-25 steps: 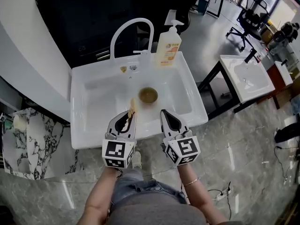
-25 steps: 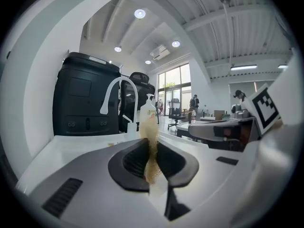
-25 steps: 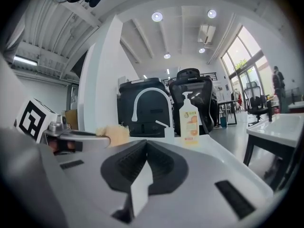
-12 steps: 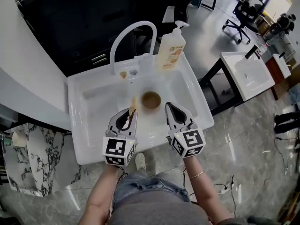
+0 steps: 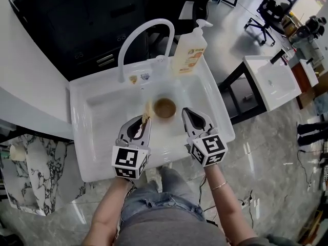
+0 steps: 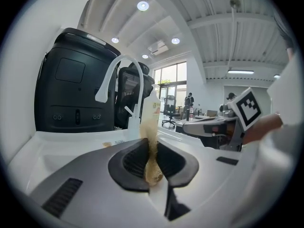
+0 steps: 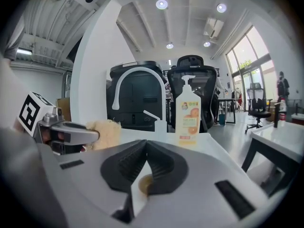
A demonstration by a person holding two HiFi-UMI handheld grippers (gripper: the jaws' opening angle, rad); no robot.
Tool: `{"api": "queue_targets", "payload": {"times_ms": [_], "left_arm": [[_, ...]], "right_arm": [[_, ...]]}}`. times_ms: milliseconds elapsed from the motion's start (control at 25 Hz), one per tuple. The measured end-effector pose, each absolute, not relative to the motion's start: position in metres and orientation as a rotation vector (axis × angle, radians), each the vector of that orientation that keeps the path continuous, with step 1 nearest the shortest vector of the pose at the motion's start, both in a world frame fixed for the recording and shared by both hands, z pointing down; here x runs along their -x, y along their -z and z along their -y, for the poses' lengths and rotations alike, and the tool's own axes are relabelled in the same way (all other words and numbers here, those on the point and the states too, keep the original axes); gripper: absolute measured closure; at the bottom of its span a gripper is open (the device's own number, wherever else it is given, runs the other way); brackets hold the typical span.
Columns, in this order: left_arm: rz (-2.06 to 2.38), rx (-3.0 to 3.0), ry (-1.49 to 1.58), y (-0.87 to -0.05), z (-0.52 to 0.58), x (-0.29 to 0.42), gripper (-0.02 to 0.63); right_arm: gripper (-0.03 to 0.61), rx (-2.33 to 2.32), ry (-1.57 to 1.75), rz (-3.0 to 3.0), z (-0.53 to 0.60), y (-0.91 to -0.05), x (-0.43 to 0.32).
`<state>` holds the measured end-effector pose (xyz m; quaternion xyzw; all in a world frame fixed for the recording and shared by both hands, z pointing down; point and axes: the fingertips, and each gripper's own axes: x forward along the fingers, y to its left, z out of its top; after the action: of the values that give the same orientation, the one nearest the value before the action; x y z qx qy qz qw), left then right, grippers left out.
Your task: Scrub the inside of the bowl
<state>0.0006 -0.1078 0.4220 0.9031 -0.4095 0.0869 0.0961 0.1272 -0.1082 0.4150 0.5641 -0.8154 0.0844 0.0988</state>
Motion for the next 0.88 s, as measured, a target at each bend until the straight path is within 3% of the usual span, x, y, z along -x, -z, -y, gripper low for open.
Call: {"api": "queue_targets", "payload": {"times_ms": [880], "left_arm": [[1.342,-2.463,-0.364,-0.474,0.176,-0.031,0.569]], "right_arm": [[0.568,-1.167,-0.530,2.318,0.211,-0.546,-0.142]]}}
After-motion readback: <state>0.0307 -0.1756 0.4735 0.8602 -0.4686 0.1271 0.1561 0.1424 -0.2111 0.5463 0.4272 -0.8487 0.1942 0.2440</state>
